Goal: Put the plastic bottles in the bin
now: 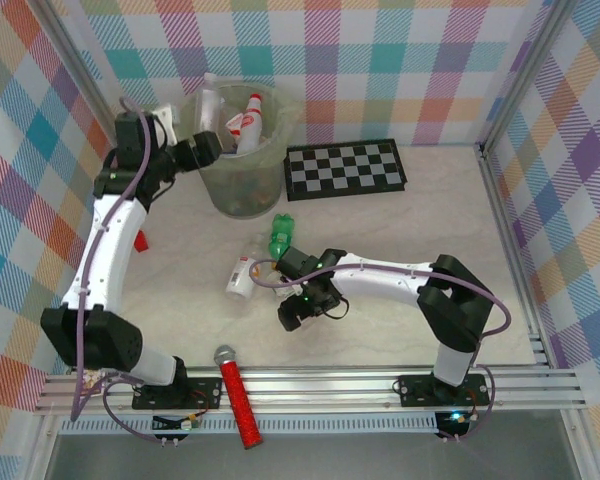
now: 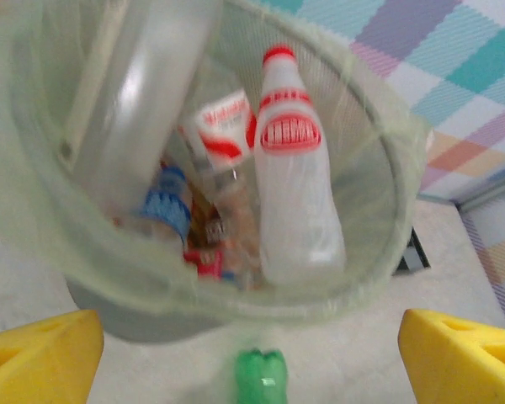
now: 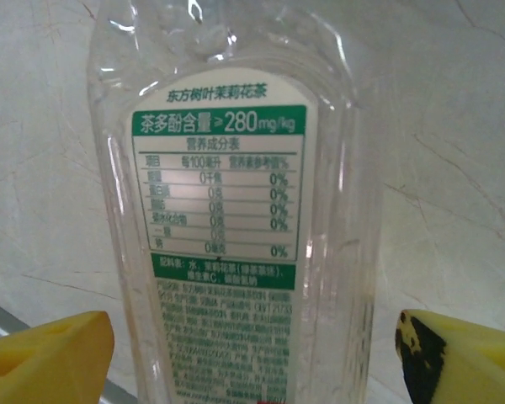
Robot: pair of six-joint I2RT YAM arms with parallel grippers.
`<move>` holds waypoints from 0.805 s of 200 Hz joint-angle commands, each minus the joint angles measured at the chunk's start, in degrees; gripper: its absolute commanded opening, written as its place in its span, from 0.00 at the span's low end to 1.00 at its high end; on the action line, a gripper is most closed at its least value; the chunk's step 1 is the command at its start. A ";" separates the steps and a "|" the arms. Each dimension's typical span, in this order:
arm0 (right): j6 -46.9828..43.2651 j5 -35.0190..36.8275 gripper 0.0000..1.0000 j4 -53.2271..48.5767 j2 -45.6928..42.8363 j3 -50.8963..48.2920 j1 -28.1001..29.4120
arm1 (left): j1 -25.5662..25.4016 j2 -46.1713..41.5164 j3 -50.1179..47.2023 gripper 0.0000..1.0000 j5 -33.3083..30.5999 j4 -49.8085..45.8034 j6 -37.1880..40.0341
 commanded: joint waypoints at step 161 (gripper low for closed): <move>-0.61 4.62 0.54 14.43 -20.63 2.34 -4.78 | -11.82 -16.39 -29.76 1.00 17.18 24.37 -29.98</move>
